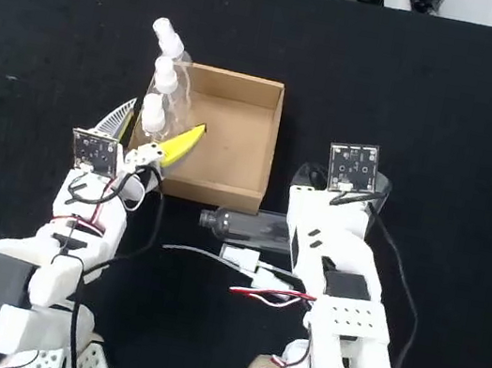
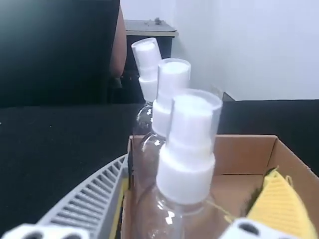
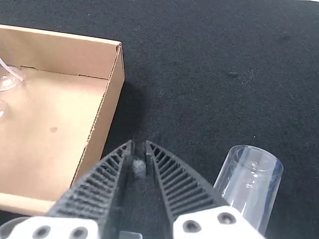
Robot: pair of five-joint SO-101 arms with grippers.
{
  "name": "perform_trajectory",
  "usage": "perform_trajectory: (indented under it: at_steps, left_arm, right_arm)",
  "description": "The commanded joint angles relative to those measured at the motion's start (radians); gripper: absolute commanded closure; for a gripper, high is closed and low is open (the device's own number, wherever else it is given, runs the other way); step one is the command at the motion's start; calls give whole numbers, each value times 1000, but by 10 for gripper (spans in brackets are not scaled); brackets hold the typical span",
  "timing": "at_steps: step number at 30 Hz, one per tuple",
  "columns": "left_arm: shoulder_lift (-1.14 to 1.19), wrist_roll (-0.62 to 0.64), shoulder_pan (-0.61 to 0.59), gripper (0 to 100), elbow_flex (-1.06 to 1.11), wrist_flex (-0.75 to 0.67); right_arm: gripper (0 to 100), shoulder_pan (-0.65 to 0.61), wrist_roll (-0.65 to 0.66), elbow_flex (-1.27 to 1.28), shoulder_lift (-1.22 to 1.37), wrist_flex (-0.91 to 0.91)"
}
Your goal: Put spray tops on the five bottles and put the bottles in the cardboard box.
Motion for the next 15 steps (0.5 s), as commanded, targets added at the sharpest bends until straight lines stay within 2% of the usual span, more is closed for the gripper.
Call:
perform_trajectory:
  at_steps: [1, 4, 15]
  left_arm:
    - [-124, 3, -7, 719, 45, -23]
    - [-210, 3, 1, 719, 79, 8]
    - [-635, 5, -35, 718, 73, 548]
  right_arm:
    - [986, -14, 6, -22, -38, -25]
    - [986, -14, 6, -22, -38, -25]
    - [986, -14, 6, -22, -36, -25]
